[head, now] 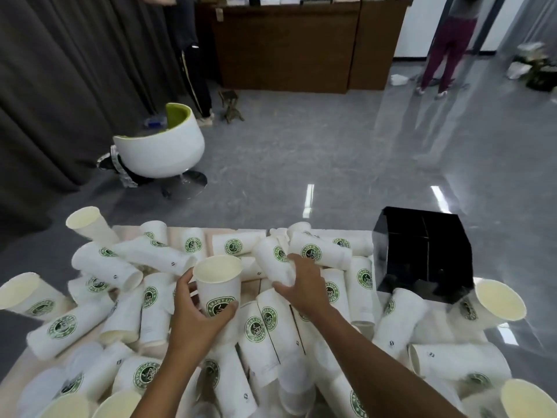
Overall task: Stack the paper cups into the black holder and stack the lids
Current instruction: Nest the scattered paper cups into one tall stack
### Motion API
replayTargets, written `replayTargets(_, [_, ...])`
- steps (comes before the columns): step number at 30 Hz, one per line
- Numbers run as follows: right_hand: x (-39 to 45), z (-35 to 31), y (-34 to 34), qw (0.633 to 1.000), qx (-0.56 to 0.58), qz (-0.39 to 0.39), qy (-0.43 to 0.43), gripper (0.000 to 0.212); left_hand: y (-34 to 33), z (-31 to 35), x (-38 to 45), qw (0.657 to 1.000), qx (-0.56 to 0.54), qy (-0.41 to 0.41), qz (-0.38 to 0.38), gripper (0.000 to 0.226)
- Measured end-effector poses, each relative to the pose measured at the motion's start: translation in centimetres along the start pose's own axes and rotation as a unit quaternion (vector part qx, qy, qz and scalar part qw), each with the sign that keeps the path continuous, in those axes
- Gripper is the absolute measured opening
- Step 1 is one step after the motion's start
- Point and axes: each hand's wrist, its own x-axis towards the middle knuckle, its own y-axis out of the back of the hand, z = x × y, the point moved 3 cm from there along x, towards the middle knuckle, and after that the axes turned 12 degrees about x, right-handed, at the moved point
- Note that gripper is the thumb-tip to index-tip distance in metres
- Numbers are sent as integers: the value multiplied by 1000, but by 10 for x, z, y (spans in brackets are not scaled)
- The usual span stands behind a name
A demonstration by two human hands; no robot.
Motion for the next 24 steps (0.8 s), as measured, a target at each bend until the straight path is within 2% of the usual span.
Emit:
replayTargets(5, [17, 7, -17, 998, -37, -41, -14, 83, 4, -3, 13, 1000, -6, 11, -10, 108])
replayTargets(10, [16, 2, -17, 1000, -20, -22, -1, 80, 6, -9, 21, 1000, -20, 5, -19, 110])
replayTargets(13, [7, -12, -6, 993, 113, 14, 3, 79, 8, -12, 25, 1000, -11, -1, -28, 110])
replayTargets(16, [0, -44, 23, 965, 258, 41, 4, 82, 8, -6, 28, 999, 0, -19, -39, 106])
replayTargets(21, [-10, -113, 71, 930, 362, 20, 63, 97, -3, 10, 27, 997, 6, -52, -54, 100])
replayTargets(24, [-17, -139, 84, 921, 382, -20, 76, 84, -11, 29, 23, 995, -7, -73, -75, 100])
